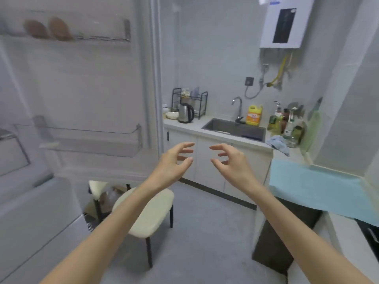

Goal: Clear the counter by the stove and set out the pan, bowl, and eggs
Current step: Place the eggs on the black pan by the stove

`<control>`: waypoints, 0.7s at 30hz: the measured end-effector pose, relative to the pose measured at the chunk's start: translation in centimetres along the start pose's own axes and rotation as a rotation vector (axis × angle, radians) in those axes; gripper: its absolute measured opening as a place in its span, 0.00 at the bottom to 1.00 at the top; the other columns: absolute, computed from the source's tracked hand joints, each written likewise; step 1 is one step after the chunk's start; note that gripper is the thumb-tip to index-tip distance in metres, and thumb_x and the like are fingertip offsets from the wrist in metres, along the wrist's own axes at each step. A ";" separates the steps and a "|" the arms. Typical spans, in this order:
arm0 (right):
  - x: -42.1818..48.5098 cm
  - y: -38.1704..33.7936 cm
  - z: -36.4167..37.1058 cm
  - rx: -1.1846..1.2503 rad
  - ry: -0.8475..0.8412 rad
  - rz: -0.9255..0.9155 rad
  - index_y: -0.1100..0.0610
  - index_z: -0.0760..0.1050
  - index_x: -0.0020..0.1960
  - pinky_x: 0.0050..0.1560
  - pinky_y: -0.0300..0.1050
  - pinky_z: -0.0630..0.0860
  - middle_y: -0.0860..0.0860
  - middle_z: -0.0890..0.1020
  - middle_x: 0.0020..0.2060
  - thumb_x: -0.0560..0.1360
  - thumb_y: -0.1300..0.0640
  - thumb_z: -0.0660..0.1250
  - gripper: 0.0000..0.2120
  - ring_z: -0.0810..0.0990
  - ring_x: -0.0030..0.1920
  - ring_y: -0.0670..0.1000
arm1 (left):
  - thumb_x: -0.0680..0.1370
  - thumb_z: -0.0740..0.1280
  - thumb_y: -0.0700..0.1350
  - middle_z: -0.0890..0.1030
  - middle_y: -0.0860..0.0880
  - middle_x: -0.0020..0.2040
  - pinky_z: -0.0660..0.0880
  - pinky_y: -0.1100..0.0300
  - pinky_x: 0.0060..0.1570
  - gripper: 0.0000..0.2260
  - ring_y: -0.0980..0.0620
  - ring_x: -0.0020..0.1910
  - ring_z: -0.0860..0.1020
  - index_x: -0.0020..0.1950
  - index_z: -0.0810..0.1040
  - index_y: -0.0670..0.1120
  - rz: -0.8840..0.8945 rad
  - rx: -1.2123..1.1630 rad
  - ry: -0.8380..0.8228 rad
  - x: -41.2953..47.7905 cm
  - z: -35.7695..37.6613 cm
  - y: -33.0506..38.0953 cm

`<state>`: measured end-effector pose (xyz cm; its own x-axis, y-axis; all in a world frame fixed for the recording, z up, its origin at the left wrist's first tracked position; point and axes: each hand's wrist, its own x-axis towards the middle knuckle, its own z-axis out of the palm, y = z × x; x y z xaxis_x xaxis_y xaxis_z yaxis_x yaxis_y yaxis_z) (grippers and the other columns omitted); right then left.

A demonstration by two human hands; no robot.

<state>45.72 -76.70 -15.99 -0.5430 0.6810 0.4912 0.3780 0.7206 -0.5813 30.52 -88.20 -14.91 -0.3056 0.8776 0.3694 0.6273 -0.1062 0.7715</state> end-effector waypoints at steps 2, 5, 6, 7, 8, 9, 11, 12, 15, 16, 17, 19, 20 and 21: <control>2.5 -2.9 2.5 0.059 -0.055 -0.112 0.53 0.74 0.63 0.51 0.38 0.77 0.49 0.78 0.60 0.75 0.59 0.68 0.16 0.75 0.54 0.45 | 0.79 0.64 0.43 0.77 0.52 0.62 0.72 0.67 0.50 0.18 0.55 0.56 0.76 0.69 0.70 0.51 -0.042 0.051 0.127 -1.0 -3.8 -0.5; 5.6 -6.3 4.8 0.143 -0.139 -0.251 0.53 0.74 0.63 0.52 0.40 0.78 0.49 0.78 0.59 0.76 0.59 0.67 0.16 0.76 0.54 0.45 | 0.78 0.64 0.41 0.78 0.51 0.60 0.72 0.76 0.47 0.17 0.56 0.54 0.77 0.68 0.72 0.49 -0.084 0.107 0.280 -1.7 -8.3 -0.7; 6.3 -7.5 5.2 0.163 -0.158 -0.285 0.53 0.74 0.63 0.53 0.42 0.78 0.49 0.78 0.59 0.76 0.59 0.67 0.15 0.76 0.54 0.46 | 0.78 0.64 0.41 0.78 0.51 0.60 0.72 0.75 0.49 0.17 0.56 0.54 0.77 0.67 0.72 0.49 -0.091 0.124 0.319 -1.8 -9.5 -0.8; 7.2 -8.4 5.5 0.187 -0.166 -0.318 0.54 0.75 0.62 0.53 0.43 0.79 0.49 0.78 0.59 0.76 0.60 0.66 0.15 0.77 0.54 0.47 | 0.78 0.65 0.41 0.79 0.51 0.59 0.73 0.71 0.52 0.17 0.56 0.54 0.77 0.67 0.73 0.49 -0.100 0.145 0.354 -1.8 -10.5 -0.8; 8.0 -9.4 5.8 0.208 -0.176 -0.348 0.54 0.75 0.62 0.53 0.44 0.79 0.49 0.78 0.59 0.76 0.61 0.66 0.15 0.77 0.54 0.47 | 0.78 0.65 0.41 0.79 0.51 0.59 0.74 0.66 0.55 0.17 0.56 0.55 0.78 0.66 0.73 0.49 -0.110 0.166 0.390 -1.9 -11.4 -0.7; 9.0 -10.6 6.2 0.229 -0.186 -0.380 0.55 0.75 0.62 0.54 0.45 0.79 0.49 0.79 0.59 0.76 0.61 0.66 0.15 0.78 0.54 0.48 | 0.78 0.65 0.41 0.79 0.51 0.59 0.74 0.64 0.56 0.17 0.55 0.55 0.78 0.66 0.73 0.49 -0.118 0.185 0.426 -2.0 -12.4 -0.5; 10.4 -12.5 6.4 0.253 -0.192 -0.417 0.55 0.76 0.62 0.54 0.44 0.78 0.50 0.79 0.59 0.76 0.61 0.67 0.15 0.78 0.53 0.49 | 0.78 0.65 0.41 0.79 0.51 0.59 0.73 0.66 0.53 0.17 0.54 0.54 0.78 0.67 0.73 0.48 -0.124 0.211 0.474 -1.7 -13.8 -0.1; 11.1 -13.5 6.6 0.270 -0.193 -0.432 0.55 0.76 0.62 0.54 0.44 0.78 0.50 0.79 0.59 0.76 0.61 0.67 0.15 0.78 0.53 0.49 | 0.78 0.65 0.41 0.79 0.52 0.58 0.73 0.68 0.50 0.17 0.54 0.53 0.78 0.67 0.73 0.49 -0.127 0.226 0.499 -1.7 -14.5 0.1; 13.5 -16.7 7.1 0.322 -0.171 -0.496 0.54 0.76 0.61 0.52 0.41 0.78 0.49 0.79 0.58 0.75 0.61 0.67 0.15 0.78 0.52 0.49 | 0.78 0.65 0.42 0.79 0.53 0.58 0.71 0.74 0.45 0.17 0.55 0.51 0.78 0.66 0.73 0.50 -0.121 0.274 0.578 -0.9 -17.3 0.7; 14.2 -17.9 7.3 0.333 -0.164 -0.521 0.54 0.76 0.61 0.52 0.40 0.77 0.49 0.79 0.58 0.75 0.61 0.67 0.15 0.78 0.52 0.48 | 0.78 0.65 0.42 0.79 0.54 0.57 0.71 0.73 0.46 0.17 0.55 0.52 0.78 0.66 0.73 0.51 -0.108 0.293 0.605 -0.7 -18.5 0.9; 15.5 -19.4 7.4 0.346 -0.151 -0.556 0.54 0.76 0.61 0.52 0.40 0.78 0.49 0.79 0.58 0.75 0.61 0.67 0.15 0.78 0.52 0.48 | 0.78 0.65 0.42 0.79 0.54 0.57 0.72 0.70 0.48 0.16 0.55 0.53 0.78 0.66 0.73 0.51 -0.082 0.317 0.634 -0.1 -20.2 1.3; 17.4 -22.1 7.7 0.354 -0.122 -0.618 0.54 0.76 0.61 0.53 0.41 0.77 0.50 0.79 0.58 0.75 0.62 0.67 0.14 0.78 0.53 0.48 | 0.78 0.64 0.42 0.79 0.54 0.57 0.71 0.67 0.52 0.16 0.56 0.55 0.78 0.66 0.73 0.51 -0.036 0.371 0.684 0.7 -23.3 2.0; 18.3 -23.3 7.8 0.344 -0.092 -0.658 0.55 0.76 0.61 0.55 0.43 0.77 0.50 0.79 0.58 0.76 0.62 0.67 0.14 0.77 0.53 0.49 | 0.78 0.64 0.42 0.79 0.54 0.57 0.70 0.68 0.52 0.16 0.57 0.55 0.77 0.66 0.73 0.50 -0.015 0.418 0.706 1.1 -24.9 2.3; 19.3 -24.6 8.0 0.324 -0.042 -0.710 0.55 0.76 0.60 0.56 0.46 0.76 0.51 0.79 0.57 0.75 0.62 0.67 0.14 0.77 0.54 0.50 | 0.78 0.64 0.42 0.79 0.54 0.57 0.69 0.70 0.52 0.16 0.58 0.56 0.76 0.65 0.73 0.50 0.011 0.476 0.736 1.6 -26.6 2.6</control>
<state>19.90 -82.36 2.60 -0.6031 0.0609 0.7953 -0.3051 0.9036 -0.3005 12.60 -99.54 1.47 -0.5796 0.3358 0.7425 0.8149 0.2376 0.5287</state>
